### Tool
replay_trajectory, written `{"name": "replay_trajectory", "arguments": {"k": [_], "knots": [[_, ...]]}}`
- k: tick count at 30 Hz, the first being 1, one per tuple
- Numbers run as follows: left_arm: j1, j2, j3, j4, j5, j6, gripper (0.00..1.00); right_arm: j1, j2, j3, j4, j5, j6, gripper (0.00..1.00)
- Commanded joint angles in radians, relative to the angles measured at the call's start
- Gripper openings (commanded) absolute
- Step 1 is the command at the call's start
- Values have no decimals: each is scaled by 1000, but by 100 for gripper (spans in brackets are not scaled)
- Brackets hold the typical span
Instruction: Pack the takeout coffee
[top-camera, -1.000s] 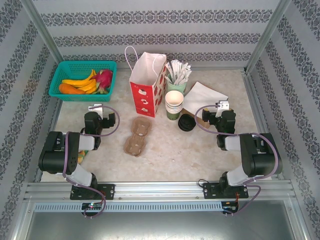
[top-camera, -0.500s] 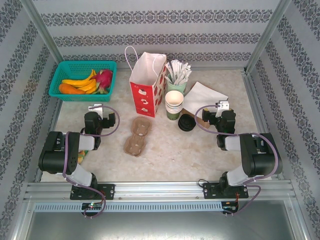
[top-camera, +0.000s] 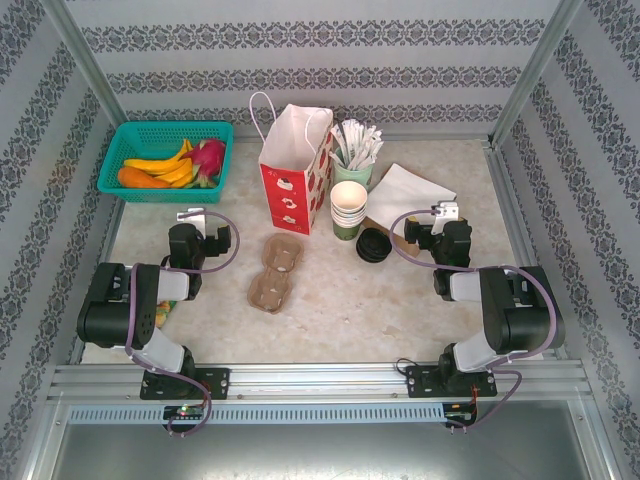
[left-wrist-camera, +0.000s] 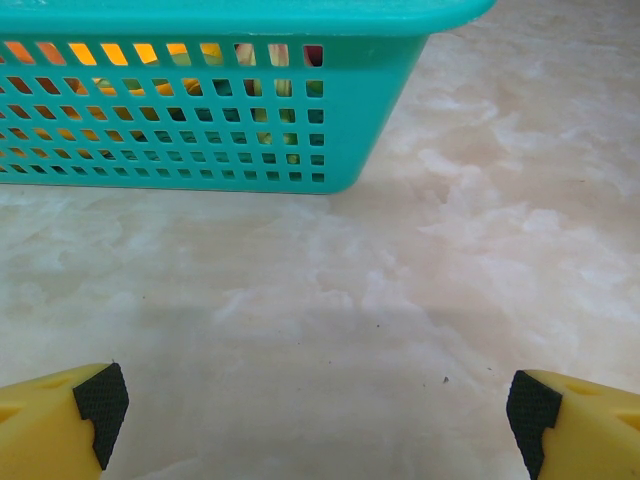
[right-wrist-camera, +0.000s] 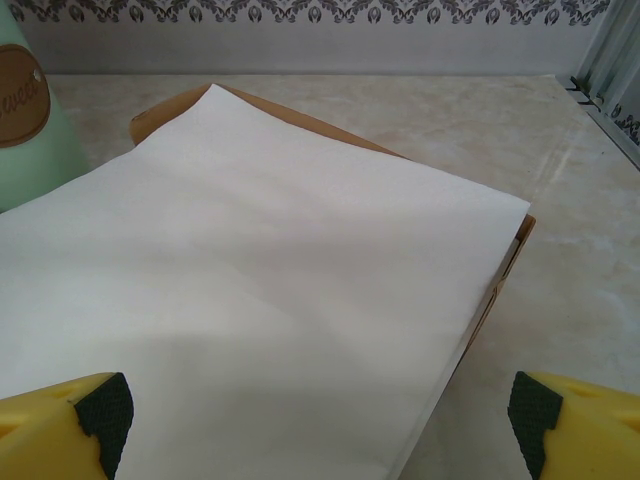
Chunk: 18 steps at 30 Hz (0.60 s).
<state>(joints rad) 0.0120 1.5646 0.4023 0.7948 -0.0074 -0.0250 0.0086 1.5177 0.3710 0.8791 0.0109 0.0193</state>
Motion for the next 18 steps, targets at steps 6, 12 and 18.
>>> {"name": "replay_trajectory", "arguments": {"k": [6,12,18], "knots": [[-12,-96,86,-173,27,23,99,8,-89,39,-91,-16,-11,98],[-48,-229,163,-361,-81,-24,99,28,-273,156,-447,92,106,98],[-57,-421,269,-624,-157,-265,99,55,-362,270,-642,-53,298,98]]}}
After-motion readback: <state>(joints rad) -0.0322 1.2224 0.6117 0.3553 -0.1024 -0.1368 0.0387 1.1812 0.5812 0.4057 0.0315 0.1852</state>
